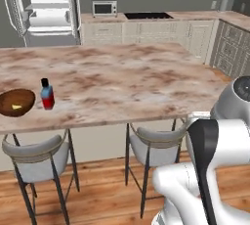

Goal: There is a bowl on the dining counter. Grab a lemon wedge from the fridge and place it in the bowl. Then get the liquor bottle and glass cup from the cabinet and place them next to the bowl.

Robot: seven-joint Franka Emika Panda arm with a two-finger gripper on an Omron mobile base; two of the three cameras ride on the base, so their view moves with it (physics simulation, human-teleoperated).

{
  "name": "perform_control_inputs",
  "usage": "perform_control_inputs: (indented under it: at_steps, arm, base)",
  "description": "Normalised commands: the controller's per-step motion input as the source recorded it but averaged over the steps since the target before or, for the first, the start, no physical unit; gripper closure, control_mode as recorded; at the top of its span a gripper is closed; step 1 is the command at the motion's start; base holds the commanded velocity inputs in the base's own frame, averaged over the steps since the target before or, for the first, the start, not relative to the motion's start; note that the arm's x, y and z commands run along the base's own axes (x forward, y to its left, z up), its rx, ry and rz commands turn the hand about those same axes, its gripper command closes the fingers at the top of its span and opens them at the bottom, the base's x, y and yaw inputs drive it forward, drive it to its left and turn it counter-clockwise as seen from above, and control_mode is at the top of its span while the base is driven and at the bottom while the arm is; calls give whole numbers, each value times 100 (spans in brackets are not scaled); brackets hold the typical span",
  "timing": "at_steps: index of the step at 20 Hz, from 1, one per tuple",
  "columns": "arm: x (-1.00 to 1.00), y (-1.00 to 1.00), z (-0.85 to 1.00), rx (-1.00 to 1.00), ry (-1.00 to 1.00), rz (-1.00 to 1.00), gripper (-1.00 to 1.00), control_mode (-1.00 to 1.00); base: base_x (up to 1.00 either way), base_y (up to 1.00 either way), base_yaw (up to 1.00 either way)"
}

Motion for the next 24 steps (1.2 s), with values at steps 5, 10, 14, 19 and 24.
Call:
perform_control_inputs:
  at_steps: [5,10,14,19,24]
  arm:
    - [0,0,0,0,0,0,-100,100]
    - [0,0,0,0,0,0,-100,100]
    - [0,0,0,0,0,0,-100,100]
    - [0,0,0,0,0,0,-100,100]
    - [0,0,0,0,0,0,-100,100]
  base:
    - [33,-100,-3]
    - [58,-100,0]
    - [67,-100,0]
    - [66,-100,2]
    - [59,-100,5]
